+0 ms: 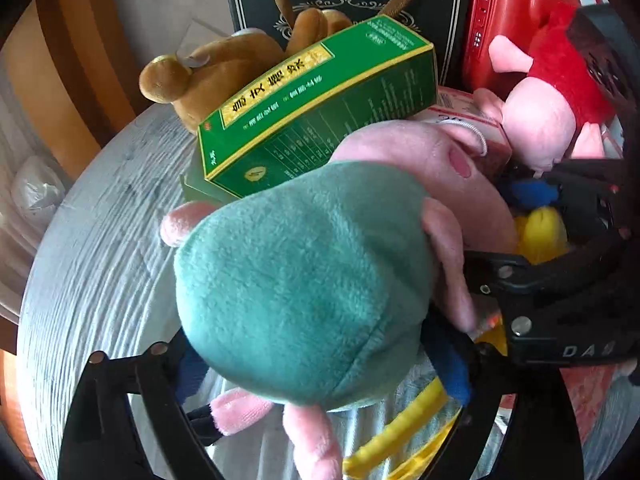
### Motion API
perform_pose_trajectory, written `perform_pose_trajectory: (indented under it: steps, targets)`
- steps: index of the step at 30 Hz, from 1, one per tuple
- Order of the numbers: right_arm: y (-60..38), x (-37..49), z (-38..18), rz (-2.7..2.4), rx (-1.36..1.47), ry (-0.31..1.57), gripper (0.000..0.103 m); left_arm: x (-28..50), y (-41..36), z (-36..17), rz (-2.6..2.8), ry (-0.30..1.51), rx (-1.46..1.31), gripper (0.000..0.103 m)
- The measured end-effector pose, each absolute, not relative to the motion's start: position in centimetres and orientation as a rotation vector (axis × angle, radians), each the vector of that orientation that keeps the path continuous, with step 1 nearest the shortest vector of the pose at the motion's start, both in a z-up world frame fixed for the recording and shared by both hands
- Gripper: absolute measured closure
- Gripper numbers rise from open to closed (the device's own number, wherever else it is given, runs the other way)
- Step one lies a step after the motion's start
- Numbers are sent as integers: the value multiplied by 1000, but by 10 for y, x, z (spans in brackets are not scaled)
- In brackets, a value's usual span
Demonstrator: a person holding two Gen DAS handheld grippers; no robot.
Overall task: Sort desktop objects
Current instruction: 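Grasp the green-shirted pink pig plush with both grippers, then carry the pig plush into the blue bin and open both grippers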
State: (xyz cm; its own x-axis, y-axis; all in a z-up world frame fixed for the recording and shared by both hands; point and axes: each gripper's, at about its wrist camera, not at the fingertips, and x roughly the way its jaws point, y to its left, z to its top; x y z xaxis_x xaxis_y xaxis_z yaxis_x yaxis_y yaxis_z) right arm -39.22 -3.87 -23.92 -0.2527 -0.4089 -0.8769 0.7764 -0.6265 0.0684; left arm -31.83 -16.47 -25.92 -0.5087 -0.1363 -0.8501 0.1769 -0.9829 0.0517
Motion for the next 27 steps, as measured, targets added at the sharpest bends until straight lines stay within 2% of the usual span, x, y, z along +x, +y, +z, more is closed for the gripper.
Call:
perform_pose_trajectory:
  steps: [4, 16, 27]
  targets:
    - [-32, -379, -230, -1988, 1194, 454, 42, -315, -155, -247, -2589, 18, 1423, 15]
    - [8, -313, -131, -2175, 1016, 381, 42, -261, -122, -146, -2776, -44, 1181, 15]
    - [108, -204, -24, -2455, 894, 287, 42, -167, -27, -48, -3052, -183, 960, 15]
